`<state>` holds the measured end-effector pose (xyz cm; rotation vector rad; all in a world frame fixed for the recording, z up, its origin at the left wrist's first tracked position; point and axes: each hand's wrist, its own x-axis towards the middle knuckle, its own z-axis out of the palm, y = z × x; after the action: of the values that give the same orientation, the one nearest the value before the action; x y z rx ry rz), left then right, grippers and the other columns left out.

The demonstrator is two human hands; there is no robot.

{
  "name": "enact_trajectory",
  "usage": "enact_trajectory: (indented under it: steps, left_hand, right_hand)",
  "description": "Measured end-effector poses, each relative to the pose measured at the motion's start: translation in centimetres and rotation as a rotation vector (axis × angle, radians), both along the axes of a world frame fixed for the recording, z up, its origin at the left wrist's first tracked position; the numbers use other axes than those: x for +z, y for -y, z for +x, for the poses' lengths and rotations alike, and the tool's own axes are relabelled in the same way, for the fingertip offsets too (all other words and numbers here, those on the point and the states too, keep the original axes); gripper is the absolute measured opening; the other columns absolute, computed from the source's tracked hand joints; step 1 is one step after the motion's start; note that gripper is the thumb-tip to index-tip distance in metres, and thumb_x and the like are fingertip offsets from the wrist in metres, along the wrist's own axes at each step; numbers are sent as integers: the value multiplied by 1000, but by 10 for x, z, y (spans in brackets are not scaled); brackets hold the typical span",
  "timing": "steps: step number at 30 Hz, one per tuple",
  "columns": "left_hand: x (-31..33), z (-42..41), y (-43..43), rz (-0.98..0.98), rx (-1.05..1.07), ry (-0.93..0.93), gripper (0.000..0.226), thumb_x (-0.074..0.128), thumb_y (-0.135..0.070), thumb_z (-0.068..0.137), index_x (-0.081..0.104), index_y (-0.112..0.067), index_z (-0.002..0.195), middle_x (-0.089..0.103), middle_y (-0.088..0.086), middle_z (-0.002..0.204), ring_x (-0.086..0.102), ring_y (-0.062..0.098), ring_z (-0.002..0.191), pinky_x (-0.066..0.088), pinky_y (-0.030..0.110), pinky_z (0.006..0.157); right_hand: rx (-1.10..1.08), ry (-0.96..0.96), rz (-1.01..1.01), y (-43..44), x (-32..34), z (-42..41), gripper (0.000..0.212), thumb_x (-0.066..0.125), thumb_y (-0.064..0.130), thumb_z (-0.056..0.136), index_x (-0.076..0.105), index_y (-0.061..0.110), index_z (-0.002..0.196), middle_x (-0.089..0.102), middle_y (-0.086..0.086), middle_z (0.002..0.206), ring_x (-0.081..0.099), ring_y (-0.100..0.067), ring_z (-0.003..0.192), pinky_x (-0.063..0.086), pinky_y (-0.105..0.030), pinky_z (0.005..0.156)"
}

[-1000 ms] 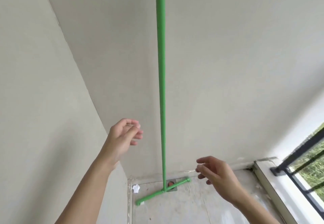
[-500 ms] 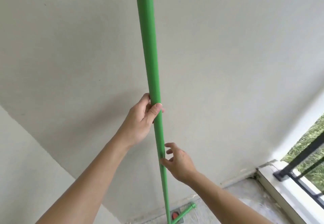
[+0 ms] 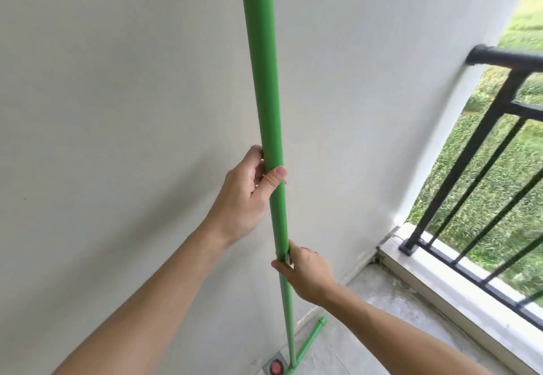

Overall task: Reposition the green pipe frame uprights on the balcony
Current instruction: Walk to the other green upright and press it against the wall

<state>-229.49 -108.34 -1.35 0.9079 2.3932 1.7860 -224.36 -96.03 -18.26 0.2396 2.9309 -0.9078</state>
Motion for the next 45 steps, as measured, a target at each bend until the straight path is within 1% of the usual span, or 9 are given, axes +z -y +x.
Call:
enact_trajectory:
  steps: [6,12,18,26,33,37,41,43,45]
  left_hand:
    - [15,-34,-90,8,-47,-46,21,52,-37,88,49,-17,93,68,10,81,68,33,86,54,54,77]
    - [23,-75,-179,7,-30,-90,18,51,-34,91,49,-16,96,66,5,78,68,32,86,55,51,77]
    - [19,-116,-271,-63,-26,-76,19,50,-35,89,49,-16,94,68,19,89,66,35,85,55,51,76]
    - [3,-149,-386,-142,-46,-90,25,51,-31,91,51,-8,101,68,19,90,63,36,81,53,49,76]
    - [12,-177,-456,-179,-78,-20,21,52,-31,91,53,-12,101,53,-3,74,57,27,78,54,45,82]
    - [13,-182,-488,-209,-107,-3,27,52,-31,91,54,-10,106,56,2,85,62,31,89,52,43,85]
    - [20,-188,-517,-209,-133,-16,30,51,-31,92,55,-7,110,64,13,104,62,34,101,50,44,89]
    - [23,-190,-526,-209,-152,-27,29,50,-31,92,54,-7,110,63,12,101,61,33,100,50,43,88]
    - [20,-194,-529,-203,-172,-38,28,49,-31,92,53,-8,107,58,4,89,62,32,95,51,43,84]
  right_hand:
    - [-159,-65,31,-70,19,-21,34,51,47,90,51,14,101,71,-8,99,63,-34,93,40,-37,66]
    - [-238,-79,47,-148,29,-62,34,53,45,90,52,12,100,71,-9,99,63,-35,92,42,-39,67]
    - [-264,-45,69,-240,26,-101,33,55,45,89,53,14,99,69,-10,100,63,-35,94,47,-41,73]
    - [-318,-15,95,-355,9,-130,32,56,45,88,56,16,100,69,-5,100,63,-31,91,49,-40,71]
    - [-389,7,68,-415,14,-159,30,57,44,88,58,17,101,69,-3,100,64,-29,91,52,-39,74]
    - [-441,13,87,-444,12,-164,30,58,43,88,58,17,104,69,-4,101,64,-30,93,47,-36,69]
    - [-501,15,96,-463,20,-169,25,58,44,88,53,21,97,57,3,88,60,-27,87,49,-37,71]
    - [-544,9,93,-467,22,-171,22,58,43,89,47,24,91,55,4,86,54,-23,79,48,-36,69]
    - [-581,1,70,-465,21,-173,20,58,41,89,50,24,94,55,5,86,53,-21,77,45,-34,65]
